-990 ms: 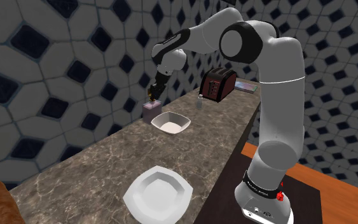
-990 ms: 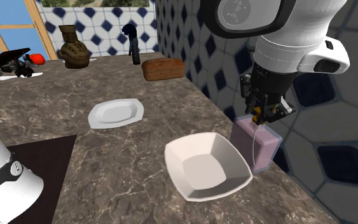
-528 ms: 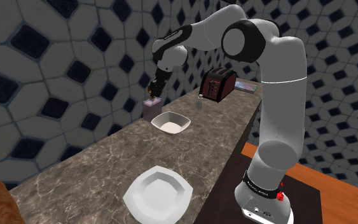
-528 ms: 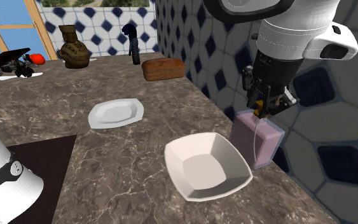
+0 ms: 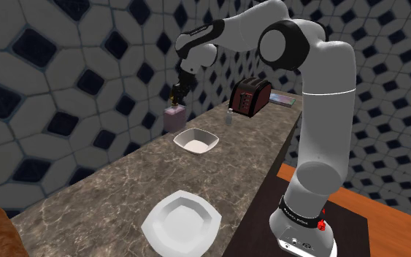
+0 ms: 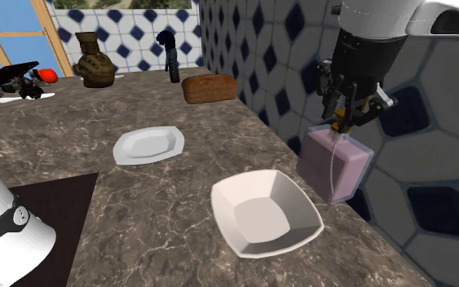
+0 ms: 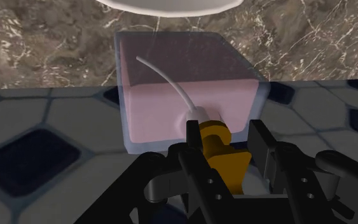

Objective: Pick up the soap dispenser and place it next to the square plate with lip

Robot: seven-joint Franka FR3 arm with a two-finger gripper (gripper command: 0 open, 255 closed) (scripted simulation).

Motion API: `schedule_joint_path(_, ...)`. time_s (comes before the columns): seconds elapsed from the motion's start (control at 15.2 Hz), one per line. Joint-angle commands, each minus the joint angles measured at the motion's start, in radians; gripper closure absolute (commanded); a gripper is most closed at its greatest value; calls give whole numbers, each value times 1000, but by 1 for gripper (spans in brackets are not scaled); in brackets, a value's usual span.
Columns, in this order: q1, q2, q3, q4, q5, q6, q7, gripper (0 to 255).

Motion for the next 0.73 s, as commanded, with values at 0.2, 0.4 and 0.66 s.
schedule_joint_path(0.2, 1, -18, -4, 42, -17, -55, 26, 255)
schedule_joint_path(0.4, 0, -25, -7, 72, -25, -89, 40, 255)
schedule_joint_path(0.66, -2, -32, -9, 115, -34, -136, 57, 255)
